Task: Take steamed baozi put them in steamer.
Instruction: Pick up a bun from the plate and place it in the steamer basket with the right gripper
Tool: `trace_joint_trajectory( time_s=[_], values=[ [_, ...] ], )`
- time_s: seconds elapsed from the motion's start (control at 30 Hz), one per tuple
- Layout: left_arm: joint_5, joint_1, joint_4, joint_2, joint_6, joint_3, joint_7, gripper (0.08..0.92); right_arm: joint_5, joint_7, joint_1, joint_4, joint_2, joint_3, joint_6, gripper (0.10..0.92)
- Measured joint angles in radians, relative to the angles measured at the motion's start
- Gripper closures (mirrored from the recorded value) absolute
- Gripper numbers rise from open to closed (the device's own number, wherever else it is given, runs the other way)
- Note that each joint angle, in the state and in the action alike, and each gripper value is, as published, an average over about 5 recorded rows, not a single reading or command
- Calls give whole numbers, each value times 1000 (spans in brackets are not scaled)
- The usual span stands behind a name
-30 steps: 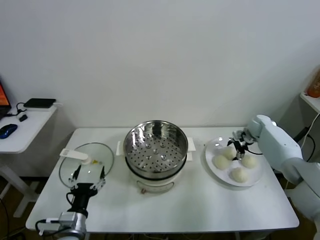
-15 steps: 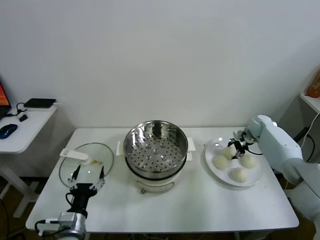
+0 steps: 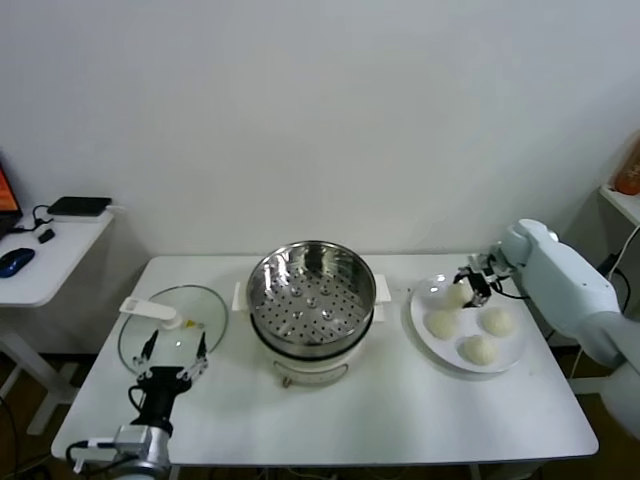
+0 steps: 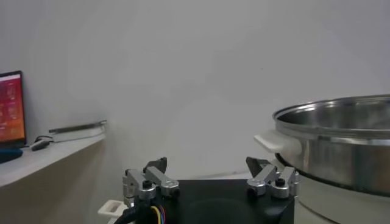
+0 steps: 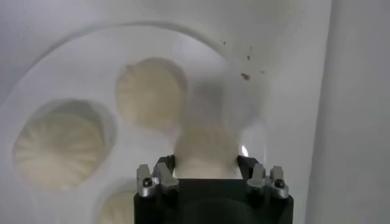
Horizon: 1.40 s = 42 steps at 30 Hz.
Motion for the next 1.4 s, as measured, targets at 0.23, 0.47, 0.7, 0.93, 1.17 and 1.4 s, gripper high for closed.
trace_joint_trajectory(
  time_s=[0.23, 0.47, 0.7, 0.93, 1.17, 1.4],
  values=[
    [9, 5, -5, -3, 1, 5, -3, 177, 62, -3, 116, 202, -58, -137, 19, 347],
    [18, 13, -15, -2, 5, 5, -6, 177, 87, -7, 251, 384, -67, -259, 55, 347],
    [26, 16, -24, 3, 8, 10, -4, 177, 91, -10, 369, 487, -21, -340, 96, 355],
    [28, 17, -29, 7, 8, 7, -4, 177, 75, -9, 434, 513, 78, -392, 138, 347],
    [23, 12, -31, 13, 12, -3, -3, 177, 33, -8, 444, 498, 197, -409, 181, 354],
    [16, 12, -39, 19, 15, -14, -2, 177, -10, -8, 425, 475, 286, -429, 208, 355]
  ],
)
